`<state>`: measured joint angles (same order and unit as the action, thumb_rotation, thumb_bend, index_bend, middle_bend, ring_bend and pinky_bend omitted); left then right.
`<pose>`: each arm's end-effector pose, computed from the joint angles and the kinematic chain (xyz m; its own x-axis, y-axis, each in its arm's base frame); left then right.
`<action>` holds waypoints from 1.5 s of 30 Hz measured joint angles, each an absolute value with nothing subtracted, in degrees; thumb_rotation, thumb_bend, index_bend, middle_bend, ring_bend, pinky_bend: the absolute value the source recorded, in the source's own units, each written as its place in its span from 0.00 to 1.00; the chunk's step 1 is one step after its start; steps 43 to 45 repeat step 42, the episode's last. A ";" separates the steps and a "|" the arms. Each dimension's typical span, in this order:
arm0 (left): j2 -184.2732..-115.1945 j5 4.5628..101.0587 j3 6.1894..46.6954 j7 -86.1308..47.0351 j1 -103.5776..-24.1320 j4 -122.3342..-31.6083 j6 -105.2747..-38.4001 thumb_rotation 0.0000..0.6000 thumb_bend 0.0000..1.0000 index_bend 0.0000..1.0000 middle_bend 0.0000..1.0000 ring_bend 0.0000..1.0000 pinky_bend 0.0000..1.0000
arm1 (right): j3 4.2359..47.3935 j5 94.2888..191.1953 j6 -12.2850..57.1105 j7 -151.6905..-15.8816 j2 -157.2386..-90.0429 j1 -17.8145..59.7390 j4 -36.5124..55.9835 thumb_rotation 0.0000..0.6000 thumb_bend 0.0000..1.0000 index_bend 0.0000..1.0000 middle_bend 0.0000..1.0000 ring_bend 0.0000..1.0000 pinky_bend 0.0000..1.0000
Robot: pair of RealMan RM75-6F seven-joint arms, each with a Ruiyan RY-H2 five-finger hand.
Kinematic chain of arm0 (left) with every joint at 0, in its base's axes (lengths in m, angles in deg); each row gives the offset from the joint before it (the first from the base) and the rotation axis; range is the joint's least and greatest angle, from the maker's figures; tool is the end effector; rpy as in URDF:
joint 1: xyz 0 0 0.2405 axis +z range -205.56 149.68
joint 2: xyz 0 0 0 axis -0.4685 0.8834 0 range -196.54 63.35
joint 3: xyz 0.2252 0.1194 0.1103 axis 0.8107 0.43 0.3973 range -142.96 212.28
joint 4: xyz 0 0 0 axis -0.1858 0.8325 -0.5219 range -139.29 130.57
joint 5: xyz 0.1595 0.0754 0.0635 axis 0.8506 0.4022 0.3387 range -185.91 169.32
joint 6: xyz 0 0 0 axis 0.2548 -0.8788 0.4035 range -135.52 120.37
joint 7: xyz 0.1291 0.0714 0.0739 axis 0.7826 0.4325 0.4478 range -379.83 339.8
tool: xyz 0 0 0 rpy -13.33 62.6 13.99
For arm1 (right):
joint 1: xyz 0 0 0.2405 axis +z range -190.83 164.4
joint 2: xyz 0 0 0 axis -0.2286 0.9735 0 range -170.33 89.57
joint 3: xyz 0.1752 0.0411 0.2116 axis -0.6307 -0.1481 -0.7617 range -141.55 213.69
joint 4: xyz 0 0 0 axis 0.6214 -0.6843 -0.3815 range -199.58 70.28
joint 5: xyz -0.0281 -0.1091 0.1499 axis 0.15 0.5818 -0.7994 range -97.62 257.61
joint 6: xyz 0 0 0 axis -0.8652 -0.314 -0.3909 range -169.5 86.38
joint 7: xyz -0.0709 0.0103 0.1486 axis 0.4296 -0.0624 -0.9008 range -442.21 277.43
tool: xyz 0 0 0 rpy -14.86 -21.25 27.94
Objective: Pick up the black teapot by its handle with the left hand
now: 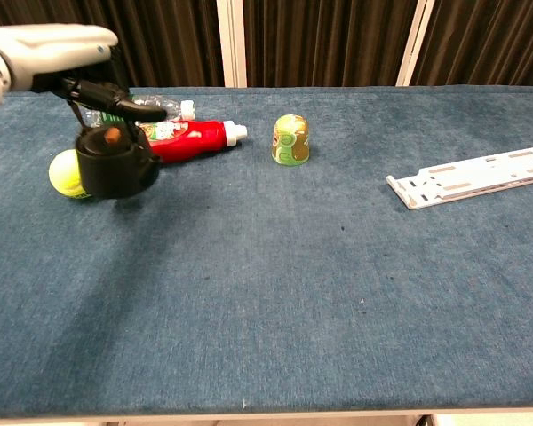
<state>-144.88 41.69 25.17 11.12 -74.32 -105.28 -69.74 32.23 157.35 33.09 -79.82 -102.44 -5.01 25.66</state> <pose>-0.1388 0.3718 0.0554 0.4805 0.2248 0.8477 0.8601 -0.3096 -0.4054 -0.3502 -0.2227 0.1917 0.4661 -0.1376 0.8740 -0.8735 0.0855 0.4793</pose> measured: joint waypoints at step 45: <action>-141.67 45.85 26.36 14.88 -69.75 -102.99 -76.09 0.75 0.40 1.00 1.00 1.00 0.52 | 32.22 157.75 35.01 -76.98 -102.00 -6.08 28.54 1.00 0.14 0.00 0.00 0.00 0.00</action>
